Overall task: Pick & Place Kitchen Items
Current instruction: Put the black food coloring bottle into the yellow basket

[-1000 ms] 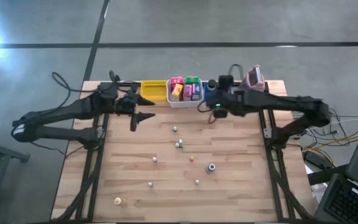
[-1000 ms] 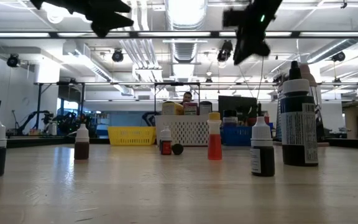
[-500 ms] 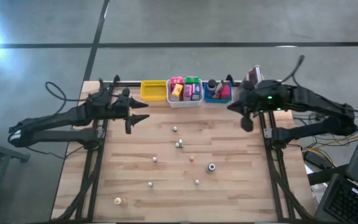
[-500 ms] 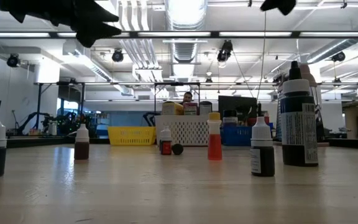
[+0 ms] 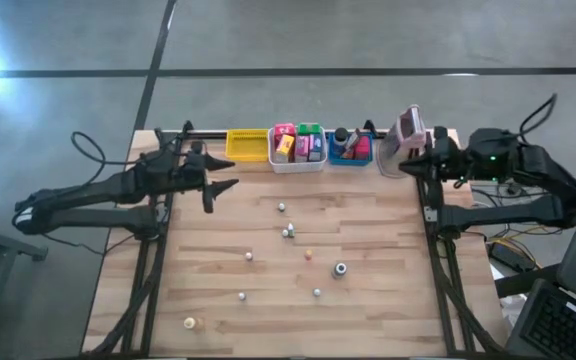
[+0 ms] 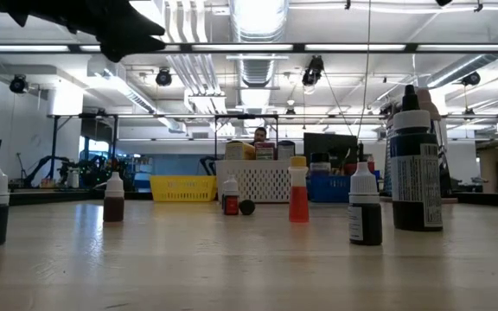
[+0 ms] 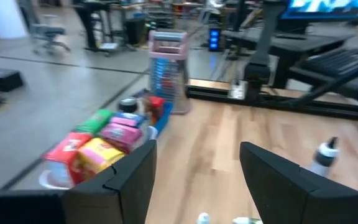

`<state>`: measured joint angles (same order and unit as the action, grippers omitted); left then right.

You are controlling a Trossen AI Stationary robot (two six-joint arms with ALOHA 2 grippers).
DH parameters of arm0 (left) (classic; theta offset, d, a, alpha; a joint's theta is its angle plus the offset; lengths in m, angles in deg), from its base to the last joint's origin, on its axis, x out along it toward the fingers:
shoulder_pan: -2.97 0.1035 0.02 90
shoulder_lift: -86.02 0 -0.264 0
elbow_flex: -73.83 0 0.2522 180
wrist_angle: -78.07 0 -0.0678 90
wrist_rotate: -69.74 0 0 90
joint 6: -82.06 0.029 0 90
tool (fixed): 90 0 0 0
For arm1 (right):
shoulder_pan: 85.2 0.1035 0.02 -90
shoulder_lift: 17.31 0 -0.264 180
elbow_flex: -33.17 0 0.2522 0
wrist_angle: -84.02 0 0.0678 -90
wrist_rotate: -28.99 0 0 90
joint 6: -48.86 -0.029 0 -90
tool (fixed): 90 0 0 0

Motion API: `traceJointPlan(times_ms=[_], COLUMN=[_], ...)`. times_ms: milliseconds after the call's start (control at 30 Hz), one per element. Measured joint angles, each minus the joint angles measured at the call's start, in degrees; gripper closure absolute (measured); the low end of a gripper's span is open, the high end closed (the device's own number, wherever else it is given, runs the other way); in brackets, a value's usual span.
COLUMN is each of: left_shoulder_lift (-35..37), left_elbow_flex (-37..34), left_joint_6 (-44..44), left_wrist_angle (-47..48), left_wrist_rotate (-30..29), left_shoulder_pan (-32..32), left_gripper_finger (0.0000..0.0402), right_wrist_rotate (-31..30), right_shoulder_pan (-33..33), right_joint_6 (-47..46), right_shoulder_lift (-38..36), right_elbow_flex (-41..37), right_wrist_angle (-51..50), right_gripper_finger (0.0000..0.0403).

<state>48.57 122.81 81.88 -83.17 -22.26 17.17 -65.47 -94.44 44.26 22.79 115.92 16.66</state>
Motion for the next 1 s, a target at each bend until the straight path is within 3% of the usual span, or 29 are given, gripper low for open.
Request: traceJointPlan(times_ms=[167, 567, 1000], left_shoulder_lift=[0.43, 0.13, 0.19], left_elbow_flex=[0.0, 0.0, 0.39], left_joint_6=[1.04, 0.03, -4.48], left_wrist_angle=[1.17, 1.05, 1.12], left_wrist_rotate=[-5.82, -6.99, -6.49], left_shoulder_pan=[-3.38, -8.09, -8.09], left_gripper_finger=[0.0185, 0.022, 0.022], right_wrist_rotate=[0.19, -0.47, -0.52], right_shoulder_pan=[0.0, 0.0, 0.0], right_joint_6=[1.33, 2.22, 2.01], right_shoulder_lift=[-3.86, -14.26, -15.98], right_elbow_flex=[-0.01, -1.87, -1.96], right_wrist_angle=[0.01, 0.04, -0.23], right_gripper_finger=[0.0385, 0.0394, 0.0394])
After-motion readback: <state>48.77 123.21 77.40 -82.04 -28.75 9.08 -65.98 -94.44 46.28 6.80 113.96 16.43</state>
